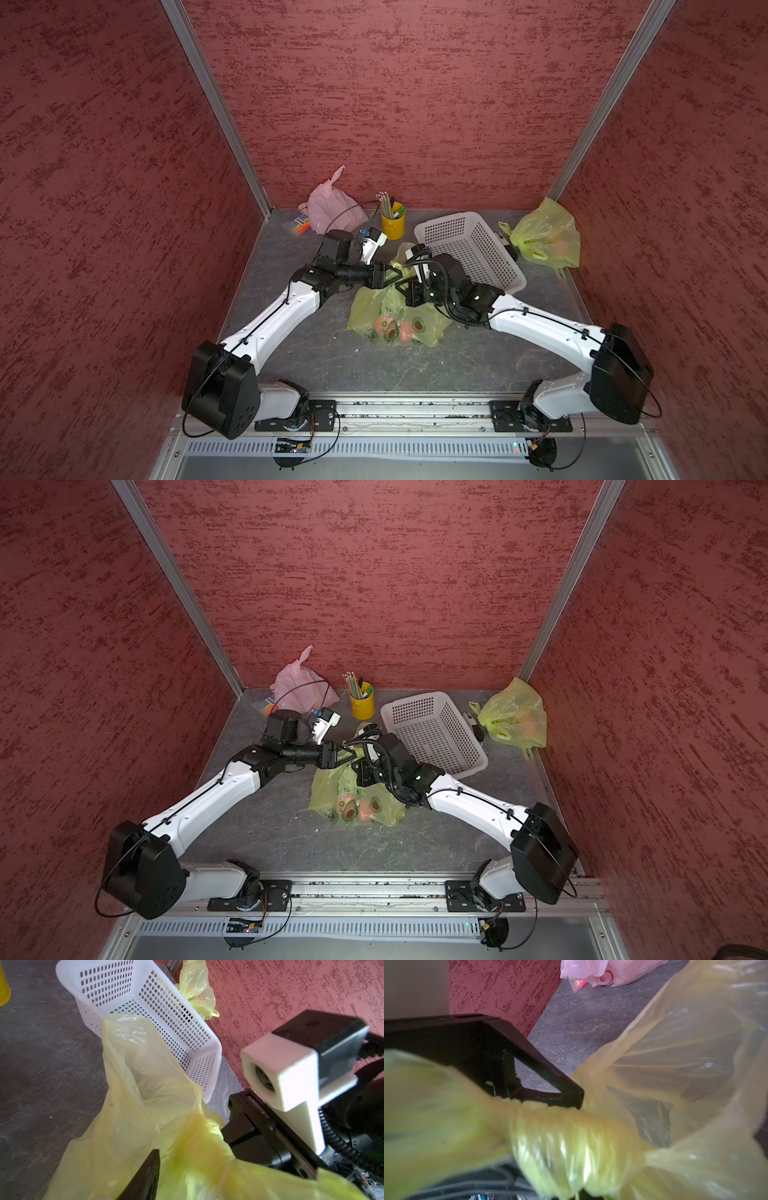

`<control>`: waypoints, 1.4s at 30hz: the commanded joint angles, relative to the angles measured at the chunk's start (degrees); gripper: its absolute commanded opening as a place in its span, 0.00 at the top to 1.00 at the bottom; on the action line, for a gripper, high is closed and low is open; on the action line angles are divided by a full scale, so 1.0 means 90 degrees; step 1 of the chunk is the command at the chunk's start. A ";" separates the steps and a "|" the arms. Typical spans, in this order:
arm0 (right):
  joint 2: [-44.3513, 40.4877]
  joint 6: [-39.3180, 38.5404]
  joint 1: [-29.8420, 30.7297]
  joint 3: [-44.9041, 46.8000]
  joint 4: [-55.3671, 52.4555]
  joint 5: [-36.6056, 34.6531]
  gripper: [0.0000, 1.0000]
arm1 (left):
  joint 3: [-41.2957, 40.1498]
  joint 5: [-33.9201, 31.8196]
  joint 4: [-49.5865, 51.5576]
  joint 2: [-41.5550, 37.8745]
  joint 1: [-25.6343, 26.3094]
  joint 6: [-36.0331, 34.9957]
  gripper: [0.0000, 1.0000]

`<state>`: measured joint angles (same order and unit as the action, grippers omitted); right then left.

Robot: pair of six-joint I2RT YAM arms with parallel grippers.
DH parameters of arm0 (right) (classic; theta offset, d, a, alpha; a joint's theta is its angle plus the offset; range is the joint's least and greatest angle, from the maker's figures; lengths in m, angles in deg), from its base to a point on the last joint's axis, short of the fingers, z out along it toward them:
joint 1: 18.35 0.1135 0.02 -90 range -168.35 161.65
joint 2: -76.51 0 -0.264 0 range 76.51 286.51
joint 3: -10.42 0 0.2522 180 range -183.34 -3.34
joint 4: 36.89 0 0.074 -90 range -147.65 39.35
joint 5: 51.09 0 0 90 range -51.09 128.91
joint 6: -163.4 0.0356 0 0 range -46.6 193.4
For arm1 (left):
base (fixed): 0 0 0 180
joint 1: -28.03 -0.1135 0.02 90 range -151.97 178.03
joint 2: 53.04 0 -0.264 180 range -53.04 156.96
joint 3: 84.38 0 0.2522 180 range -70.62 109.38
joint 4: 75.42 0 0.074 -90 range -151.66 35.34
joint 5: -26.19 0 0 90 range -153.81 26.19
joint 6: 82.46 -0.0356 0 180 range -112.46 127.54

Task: Place the peach into a plastic bag & tie a knot
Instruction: Cross the plastic bag at the center of the board.

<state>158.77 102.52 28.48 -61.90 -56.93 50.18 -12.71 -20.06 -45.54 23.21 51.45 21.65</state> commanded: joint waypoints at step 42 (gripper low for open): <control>-0.0921 -0.1668 -0.0447 -0.1795 -0.2209 0.0904 0.32 | 0.0146 0.2038 -0.0010 -0.0335 -0.0224 -0.0373 1.00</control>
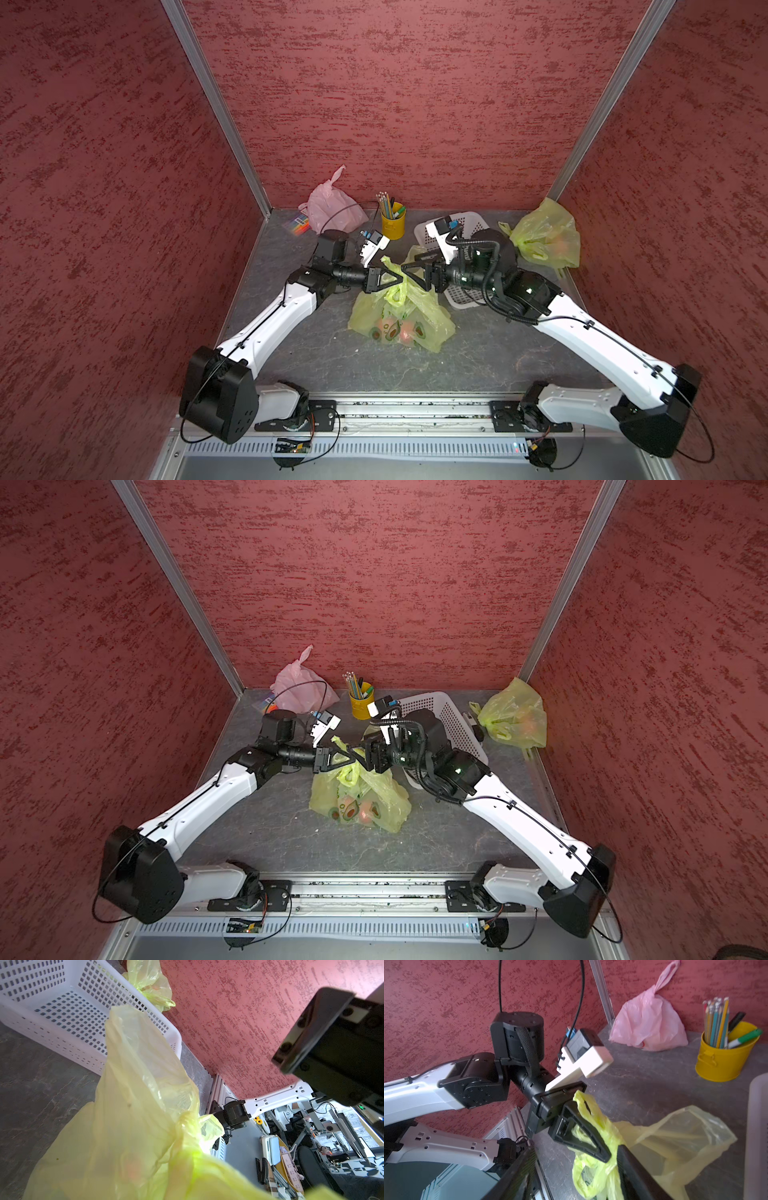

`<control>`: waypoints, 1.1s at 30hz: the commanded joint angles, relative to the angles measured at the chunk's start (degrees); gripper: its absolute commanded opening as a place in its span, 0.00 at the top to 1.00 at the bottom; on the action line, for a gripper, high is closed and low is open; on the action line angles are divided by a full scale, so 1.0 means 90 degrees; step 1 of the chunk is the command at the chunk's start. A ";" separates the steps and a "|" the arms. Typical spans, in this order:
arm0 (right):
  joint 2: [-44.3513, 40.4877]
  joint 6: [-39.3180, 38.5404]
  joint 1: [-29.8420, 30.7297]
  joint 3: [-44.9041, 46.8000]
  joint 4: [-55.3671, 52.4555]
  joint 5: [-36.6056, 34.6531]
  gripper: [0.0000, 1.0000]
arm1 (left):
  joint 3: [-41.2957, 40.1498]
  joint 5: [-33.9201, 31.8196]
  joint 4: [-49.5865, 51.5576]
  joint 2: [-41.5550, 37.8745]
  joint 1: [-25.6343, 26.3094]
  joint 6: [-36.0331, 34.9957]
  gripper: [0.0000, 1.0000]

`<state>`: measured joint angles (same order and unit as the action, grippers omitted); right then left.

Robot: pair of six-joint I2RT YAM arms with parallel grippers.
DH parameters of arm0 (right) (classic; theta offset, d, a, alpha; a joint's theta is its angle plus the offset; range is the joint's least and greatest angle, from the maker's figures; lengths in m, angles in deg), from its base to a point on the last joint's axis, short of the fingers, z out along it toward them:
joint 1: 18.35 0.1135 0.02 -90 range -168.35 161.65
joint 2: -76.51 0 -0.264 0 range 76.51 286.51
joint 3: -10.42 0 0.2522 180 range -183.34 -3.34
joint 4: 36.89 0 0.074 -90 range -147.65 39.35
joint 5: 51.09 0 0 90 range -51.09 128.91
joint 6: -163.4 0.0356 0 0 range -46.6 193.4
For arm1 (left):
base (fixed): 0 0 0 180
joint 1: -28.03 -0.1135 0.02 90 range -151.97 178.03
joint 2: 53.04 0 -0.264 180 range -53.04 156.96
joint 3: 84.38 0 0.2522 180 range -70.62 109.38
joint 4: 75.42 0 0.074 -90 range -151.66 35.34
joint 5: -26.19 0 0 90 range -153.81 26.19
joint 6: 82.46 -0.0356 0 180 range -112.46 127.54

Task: Place the peach into a plastic bag & tie a knot
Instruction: Cross the plastic bag at the center of the board.

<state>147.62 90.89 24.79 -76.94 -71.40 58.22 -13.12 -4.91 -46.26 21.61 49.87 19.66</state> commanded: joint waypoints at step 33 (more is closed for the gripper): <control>0.1317 -0.0375 0.0031 0.0171 -0.0351 0.1391 0.47 | 0.0153 0.0335 -0.0343 -0.0059 -0.0269 0.0410 1.00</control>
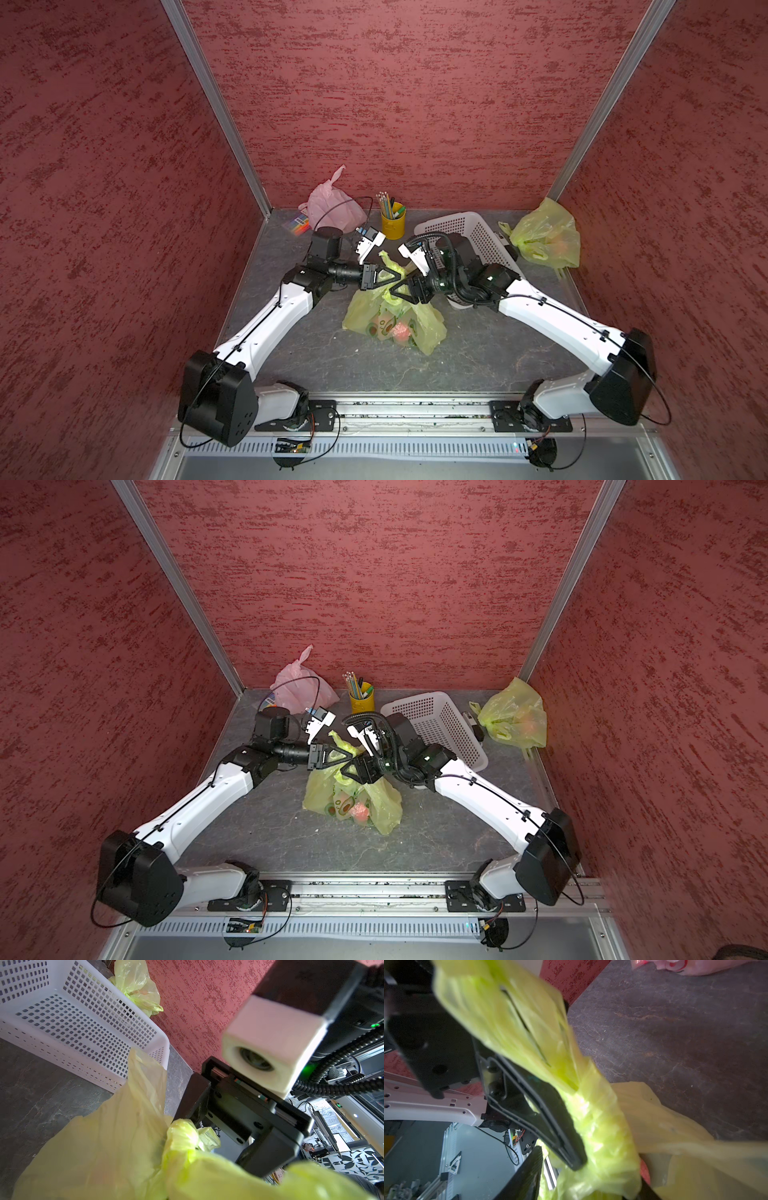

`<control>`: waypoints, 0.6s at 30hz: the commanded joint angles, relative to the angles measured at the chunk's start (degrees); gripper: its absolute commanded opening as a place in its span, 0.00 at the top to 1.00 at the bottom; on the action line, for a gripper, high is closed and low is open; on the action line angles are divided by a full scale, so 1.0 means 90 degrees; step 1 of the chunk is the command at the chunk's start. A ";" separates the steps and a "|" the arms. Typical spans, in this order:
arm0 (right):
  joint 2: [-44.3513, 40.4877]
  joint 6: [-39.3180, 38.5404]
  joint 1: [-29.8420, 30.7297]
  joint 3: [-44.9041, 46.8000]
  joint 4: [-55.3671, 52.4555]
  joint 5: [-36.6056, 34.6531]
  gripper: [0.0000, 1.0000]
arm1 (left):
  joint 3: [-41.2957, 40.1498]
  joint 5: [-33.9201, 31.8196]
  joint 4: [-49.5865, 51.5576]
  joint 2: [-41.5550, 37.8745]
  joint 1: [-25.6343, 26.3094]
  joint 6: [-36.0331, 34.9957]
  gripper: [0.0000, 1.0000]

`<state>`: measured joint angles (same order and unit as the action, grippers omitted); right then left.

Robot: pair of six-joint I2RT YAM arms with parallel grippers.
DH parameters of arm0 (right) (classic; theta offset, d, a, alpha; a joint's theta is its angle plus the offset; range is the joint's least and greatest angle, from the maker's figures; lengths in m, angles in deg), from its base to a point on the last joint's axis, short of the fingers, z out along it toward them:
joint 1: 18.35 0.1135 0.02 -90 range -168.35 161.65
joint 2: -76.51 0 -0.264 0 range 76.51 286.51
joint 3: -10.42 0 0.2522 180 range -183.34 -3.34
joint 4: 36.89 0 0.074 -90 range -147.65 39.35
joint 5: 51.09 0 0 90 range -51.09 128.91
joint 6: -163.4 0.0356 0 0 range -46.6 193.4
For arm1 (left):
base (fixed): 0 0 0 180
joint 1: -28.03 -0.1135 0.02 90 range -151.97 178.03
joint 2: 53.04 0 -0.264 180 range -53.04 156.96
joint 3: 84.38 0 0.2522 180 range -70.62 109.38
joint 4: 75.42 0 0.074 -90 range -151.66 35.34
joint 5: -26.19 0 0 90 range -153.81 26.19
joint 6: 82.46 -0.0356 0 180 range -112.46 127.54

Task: Place the peach into a plastic bag & tie a knot
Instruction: Cross the plastic bag at the center of the board.

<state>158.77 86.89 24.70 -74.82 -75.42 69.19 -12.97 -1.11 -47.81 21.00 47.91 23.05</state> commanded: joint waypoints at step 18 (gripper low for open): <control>0.0230 0.0141 0.0198 -0.0247 -0.0077 -0.0454 0.87 | 0.0032 -0.0442 0.0135 -0.0090 -0.0100 -0.0016 0.56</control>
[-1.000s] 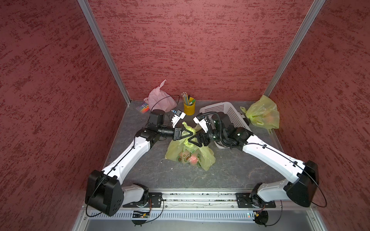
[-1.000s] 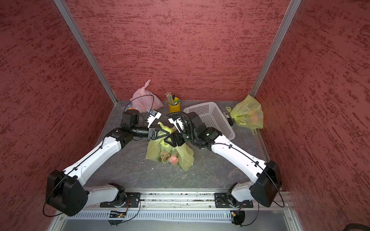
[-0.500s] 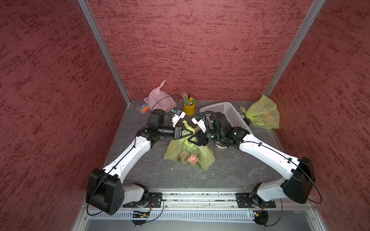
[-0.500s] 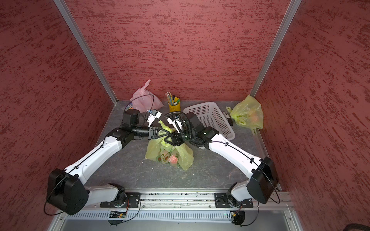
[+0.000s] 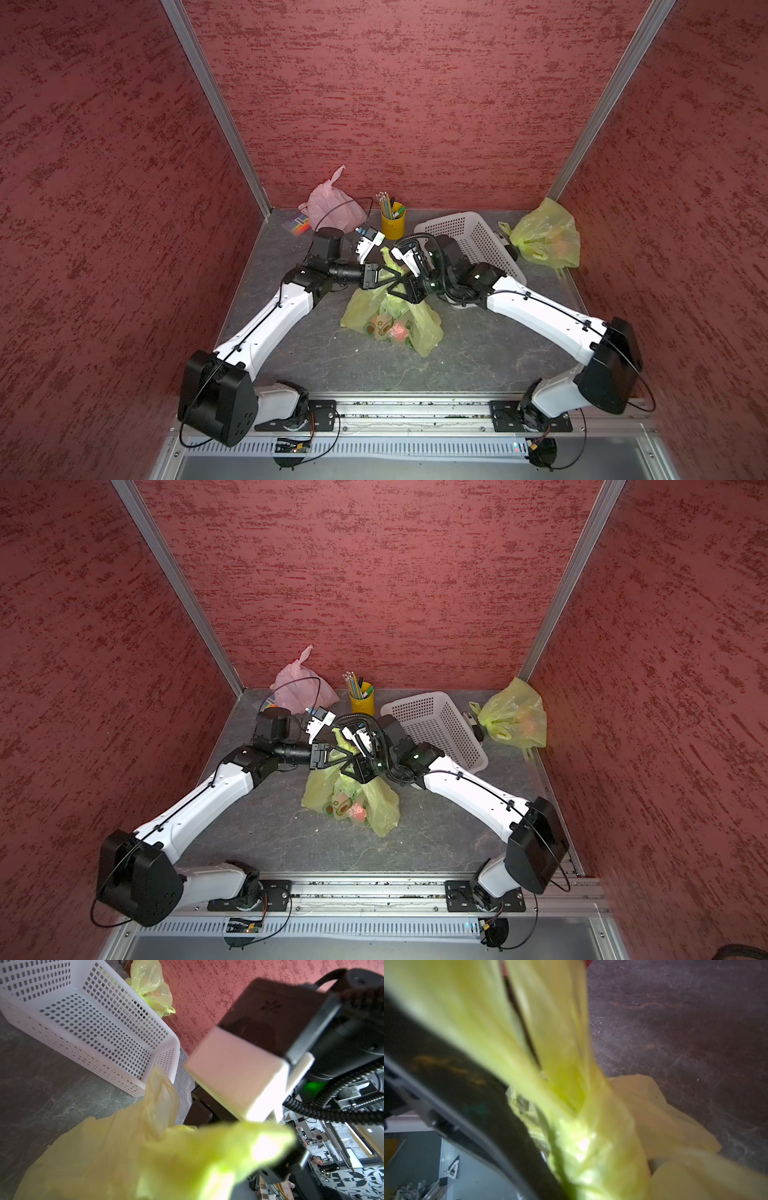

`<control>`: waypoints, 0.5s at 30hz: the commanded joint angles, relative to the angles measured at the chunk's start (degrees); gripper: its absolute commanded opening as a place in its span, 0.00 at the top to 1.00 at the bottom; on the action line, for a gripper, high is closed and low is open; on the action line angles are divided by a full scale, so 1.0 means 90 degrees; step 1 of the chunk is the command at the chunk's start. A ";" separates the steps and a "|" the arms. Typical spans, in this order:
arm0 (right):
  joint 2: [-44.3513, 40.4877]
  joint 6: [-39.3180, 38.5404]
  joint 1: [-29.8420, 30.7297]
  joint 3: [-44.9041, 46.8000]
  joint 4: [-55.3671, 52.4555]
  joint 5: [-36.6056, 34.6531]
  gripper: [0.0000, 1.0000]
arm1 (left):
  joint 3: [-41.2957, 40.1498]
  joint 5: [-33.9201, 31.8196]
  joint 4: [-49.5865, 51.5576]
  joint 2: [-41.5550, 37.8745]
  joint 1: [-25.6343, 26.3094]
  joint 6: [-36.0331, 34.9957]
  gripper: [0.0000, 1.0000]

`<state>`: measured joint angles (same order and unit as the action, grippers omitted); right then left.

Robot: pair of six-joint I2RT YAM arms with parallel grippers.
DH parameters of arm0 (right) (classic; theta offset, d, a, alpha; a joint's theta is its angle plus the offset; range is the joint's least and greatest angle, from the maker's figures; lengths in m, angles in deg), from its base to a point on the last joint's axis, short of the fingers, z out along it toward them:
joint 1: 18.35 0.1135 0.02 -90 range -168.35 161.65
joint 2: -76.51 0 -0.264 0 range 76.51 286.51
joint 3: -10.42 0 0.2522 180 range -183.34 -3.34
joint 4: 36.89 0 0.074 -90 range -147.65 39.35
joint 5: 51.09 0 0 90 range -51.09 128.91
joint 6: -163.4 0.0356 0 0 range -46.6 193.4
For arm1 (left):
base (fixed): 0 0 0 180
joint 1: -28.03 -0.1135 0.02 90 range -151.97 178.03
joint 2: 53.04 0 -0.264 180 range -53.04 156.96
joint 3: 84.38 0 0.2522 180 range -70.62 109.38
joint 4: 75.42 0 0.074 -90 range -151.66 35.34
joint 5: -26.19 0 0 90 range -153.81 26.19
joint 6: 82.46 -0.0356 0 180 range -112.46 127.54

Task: Place the peach into a plastic bag & tie a knot
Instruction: Cross the plastic bag at the center of the board.

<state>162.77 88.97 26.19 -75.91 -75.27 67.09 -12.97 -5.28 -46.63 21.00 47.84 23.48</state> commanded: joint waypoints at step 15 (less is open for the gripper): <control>-0.1055 -0.0028 -0.0455 -0.0384 0.0021 0.0691 0.94 | -0.0113 0.0046 0.0400 -0.0846 0.0242 -0.0631 0.25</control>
<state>154.48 88.45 22.86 -77.12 -76.60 69.61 -13.73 -4.04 -45.65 14.90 48.08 21.25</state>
